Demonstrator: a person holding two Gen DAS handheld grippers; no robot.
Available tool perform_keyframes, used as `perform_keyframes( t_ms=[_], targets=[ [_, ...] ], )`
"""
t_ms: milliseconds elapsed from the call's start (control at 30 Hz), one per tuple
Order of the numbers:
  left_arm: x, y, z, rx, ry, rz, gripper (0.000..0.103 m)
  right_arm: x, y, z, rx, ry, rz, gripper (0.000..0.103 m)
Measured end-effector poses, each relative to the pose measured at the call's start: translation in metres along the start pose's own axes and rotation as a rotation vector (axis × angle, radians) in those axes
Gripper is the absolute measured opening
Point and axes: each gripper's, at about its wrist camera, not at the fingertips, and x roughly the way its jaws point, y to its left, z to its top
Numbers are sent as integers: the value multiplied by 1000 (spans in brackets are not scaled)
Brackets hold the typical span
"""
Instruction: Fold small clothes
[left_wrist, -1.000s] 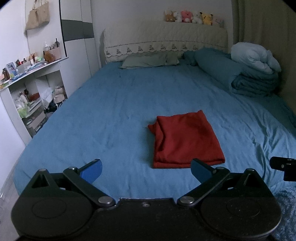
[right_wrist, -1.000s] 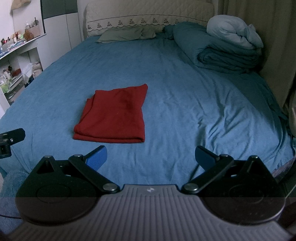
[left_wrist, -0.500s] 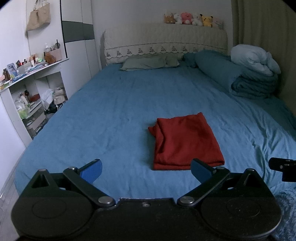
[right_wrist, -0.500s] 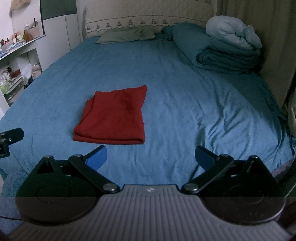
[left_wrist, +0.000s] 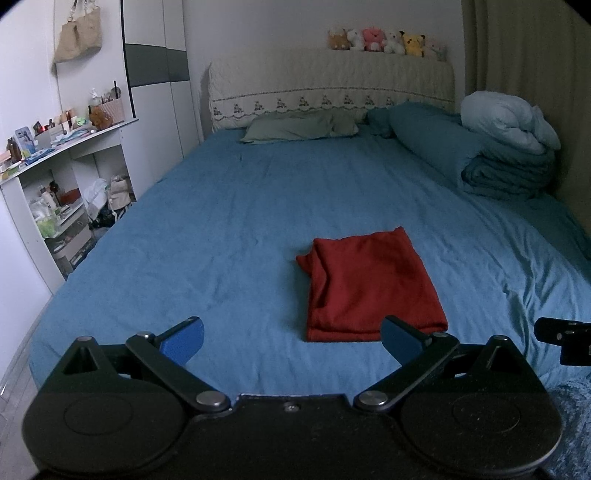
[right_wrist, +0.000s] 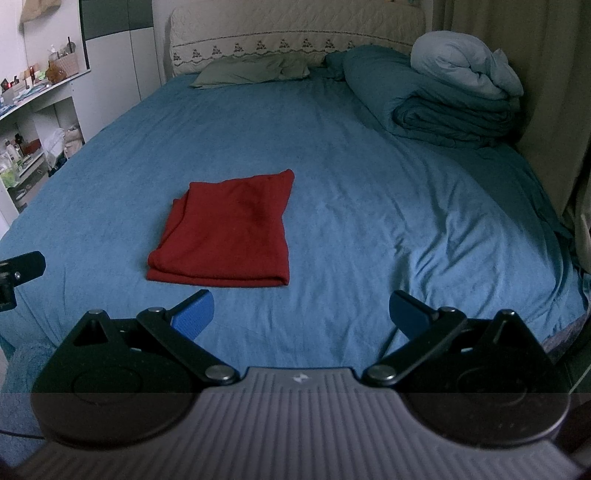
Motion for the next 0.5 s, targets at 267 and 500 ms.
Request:
perform_keyframes(
  t_ms=[267, 500],
  targets=[
    [-1, 1, 1, 0, -1, -1, 103, 0, 0, 0, 0, 0, 0, 103],
    [-2, 1, 2, 6, 0, -1, 103, 0, 1, -1, 1, -1, 0, 103]
  ],
)
